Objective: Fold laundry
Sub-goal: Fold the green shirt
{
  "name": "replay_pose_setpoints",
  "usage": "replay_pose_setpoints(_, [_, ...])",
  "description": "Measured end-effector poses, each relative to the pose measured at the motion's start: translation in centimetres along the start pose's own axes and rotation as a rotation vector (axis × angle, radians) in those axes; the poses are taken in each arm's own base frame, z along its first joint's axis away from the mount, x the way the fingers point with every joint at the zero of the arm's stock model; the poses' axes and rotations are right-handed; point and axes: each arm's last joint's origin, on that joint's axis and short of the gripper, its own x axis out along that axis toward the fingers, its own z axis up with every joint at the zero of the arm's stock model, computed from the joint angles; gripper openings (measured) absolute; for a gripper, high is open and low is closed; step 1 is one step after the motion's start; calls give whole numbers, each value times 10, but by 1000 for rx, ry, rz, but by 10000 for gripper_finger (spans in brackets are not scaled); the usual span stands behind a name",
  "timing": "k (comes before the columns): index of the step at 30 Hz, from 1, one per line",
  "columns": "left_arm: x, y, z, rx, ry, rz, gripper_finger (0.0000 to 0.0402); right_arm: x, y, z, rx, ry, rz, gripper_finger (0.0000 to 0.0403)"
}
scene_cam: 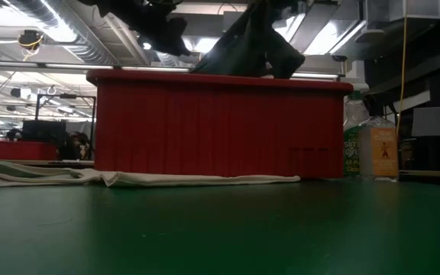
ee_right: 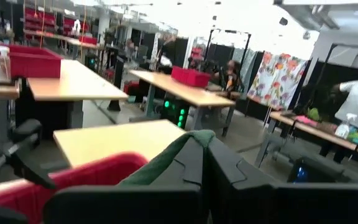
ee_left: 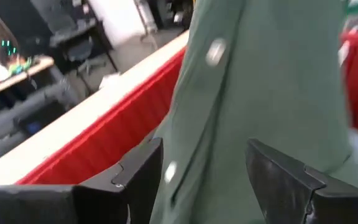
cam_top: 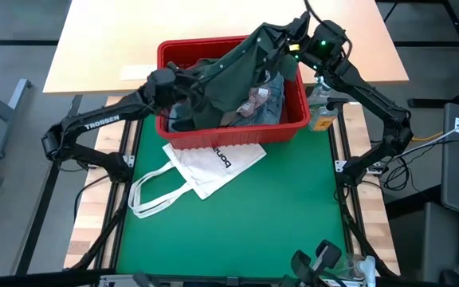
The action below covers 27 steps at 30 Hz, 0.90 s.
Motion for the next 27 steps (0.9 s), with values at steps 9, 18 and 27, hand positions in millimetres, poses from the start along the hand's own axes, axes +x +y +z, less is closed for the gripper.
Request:
replay_pose_setpoints(9, [0, 3, -13, -11, 134, -7, 222, -12, -8, 42, -7, -119, -26, 3])
replay_pose_setpoints(18, [-1, -4, -14, -16, 137, -134, 222, -20, -12, 61, -11, -177, -38, 3])
replay_pose_setpoints(27, [8, -37, -19, 14, 148, -339, 222, -20, -12, 61, -11, -180, -36, 3])
